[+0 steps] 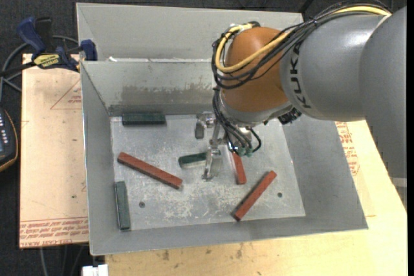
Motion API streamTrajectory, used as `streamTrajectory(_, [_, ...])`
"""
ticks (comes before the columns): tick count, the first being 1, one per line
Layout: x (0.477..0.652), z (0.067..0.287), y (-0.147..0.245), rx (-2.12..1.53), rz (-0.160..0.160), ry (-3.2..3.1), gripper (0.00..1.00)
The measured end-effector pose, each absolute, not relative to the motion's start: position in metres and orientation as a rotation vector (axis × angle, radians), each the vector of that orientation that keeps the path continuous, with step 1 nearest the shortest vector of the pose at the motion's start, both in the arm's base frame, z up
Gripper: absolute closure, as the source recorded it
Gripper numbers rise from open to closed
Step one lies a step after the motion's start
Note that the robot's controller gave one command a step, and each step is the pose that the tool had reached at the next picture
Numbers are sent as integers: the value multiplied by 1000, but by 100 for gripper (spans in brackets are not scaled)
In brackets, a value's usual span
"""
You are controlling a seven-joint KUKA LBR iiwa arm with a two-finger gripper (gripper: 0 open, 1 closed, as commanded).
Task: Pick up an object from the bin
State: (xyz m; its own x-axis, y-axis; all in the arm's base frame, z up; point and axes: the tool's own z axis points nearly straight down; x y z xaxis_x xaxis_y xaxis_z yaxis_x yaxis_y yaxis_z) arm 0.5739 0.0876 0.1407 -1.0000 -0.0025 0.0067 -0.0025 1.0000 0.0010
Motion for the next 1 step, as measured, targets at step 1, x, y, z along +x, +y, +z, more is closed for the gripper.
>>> streamTrajectory(1, [594,66,63,141,0,-3134,0])
